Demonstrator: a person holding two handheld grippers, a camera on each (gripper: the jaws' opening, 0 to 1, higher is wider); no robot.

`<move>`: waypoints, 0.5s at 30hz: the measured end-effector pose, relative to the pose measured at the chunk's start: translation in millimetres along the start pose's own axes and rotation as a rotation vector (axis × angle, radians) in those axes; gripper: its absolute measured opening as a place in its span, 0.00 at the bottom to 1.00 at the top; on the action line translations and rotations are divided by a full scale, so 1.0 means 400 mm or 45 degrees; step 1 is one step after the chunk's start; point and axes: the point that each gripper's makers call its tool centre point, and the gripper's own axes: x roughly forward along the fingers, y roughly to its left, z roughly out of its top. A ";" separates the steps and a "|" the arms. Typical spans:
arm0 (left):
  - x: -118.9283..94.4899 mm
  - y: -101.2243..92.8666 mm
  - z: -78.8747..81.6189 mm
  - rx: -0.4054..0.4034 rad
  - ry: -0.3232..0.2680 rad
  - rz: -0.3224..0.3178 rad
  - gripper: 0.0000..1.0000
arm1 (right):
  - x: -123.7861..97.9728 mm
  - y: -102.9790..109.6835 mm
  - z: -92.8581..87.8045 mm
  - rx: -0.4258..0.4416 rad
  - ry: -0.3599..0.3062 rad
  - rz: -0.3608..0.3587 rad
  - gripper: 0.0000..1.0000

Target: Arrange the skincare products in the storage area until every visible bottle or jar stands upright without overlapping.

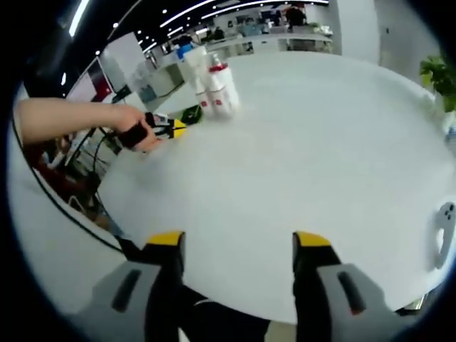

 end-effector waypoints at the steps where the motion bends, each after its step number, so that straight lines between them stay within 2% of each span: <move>1: -0.002 0.000 0.005 0.000 -0.003 0.001 0.01 | -0.001 -0.001 -0.001 -0.003 0.001 0.001 0.62; 4: -0.014 0.008 0.025 -0.006 -0.022 0.000 0.01 | 0.005 0.015 -0.003 -0.052 0.035 0.042 0.59; 5: -0.021 0.013 0.038 -0.007 -0.028 -0.001 0.01 | 0.011 0.029 0.006 -0.120 0.046 0.069 0.59; 8: -0.042 0.028 0.081 0.012 -0.047 -0.003 0.01 | 0.036 0.069 0.039 -0.231 0.042 0.133 0.59; 11: -0.064 0.045 0.135 -0.008 -0.073 -0.004 0.01 | 0.078 0.149 0.105 -0.371 0.025 0.246 0.57; 12: -0.071 0.050 0.167 -0.010 -0.100 -0.003 0.01 | 0.089 0.171 0.123 -0.402 0.020 0.275 0.57; 14: -0.078 0.049 0.199 0.009 -0.089 -0.020 0.01 | 0.117 0.237 0.172 -0.489 -0.002 0.362 0.57; 15: -0.081 0.037 0.196 -0.013 -0.043 -0.057 0.01 | 0.128 0.270 0.191 -0.534 -0.005 0.409 0.56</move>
